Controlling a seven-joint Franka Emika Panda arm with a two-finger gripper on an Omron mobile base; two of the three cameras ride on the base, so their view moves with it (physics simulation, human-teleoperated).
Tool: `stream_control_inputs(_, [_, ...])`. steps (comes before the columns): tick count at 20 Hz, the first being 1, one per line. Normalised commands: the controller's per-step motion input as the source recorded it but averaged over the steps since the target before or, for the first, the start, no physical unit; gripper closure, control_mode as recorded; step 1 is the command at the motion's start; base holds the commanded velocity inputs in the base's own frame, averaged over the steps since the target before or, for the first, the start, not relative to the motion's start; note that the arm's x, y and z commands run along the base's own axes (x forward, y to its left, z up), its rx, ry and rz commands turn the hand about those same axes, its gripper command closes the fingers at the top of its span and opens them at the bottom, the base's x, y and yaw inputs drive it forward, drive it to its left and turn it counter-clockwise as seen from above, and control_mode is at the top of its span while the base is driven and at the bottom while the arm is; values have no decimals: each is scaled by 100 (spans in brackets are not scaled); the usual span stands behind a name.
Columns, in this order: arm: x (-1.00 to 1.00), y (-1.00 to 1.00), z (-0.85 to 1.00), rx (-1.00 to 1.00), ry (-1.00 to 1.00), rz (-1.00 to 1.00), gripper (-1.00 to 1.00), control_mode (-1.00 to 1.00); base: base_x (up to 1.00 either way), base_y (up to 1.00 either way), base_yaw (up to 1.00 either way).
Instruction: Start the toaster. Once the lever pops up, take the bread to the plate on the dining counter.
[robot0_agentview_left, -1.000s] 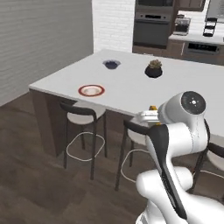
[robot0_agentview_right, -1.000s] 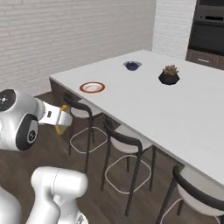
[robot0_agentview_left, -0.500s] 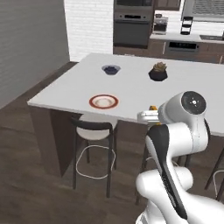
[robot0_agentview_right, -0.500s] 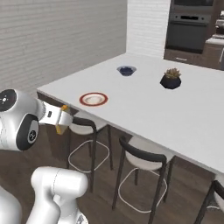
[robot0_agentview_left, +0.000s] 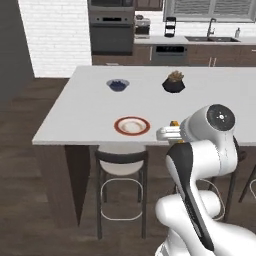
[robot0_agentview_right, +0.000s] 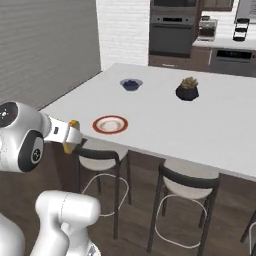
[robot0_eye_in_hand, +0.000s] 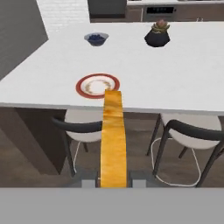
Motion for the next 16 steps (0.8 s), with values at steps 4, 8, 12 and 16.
stream_control_inputs(4, [0, 0, 0, 0, 0, 0, 100, 100, 56, 99, -50])
stream_control_inputs(8, [0, 0, 0, 0, 0, 0, 100, 100, 55, 76, -48])
stream_control_inputs(12, [0, 0, 0, 0, 0, 0, 100, 100, 47, 25, -21])
stream_control_inputs(16, [0, 0, 0, 0, 0, 0, 100, 100, 38, 0, -1])
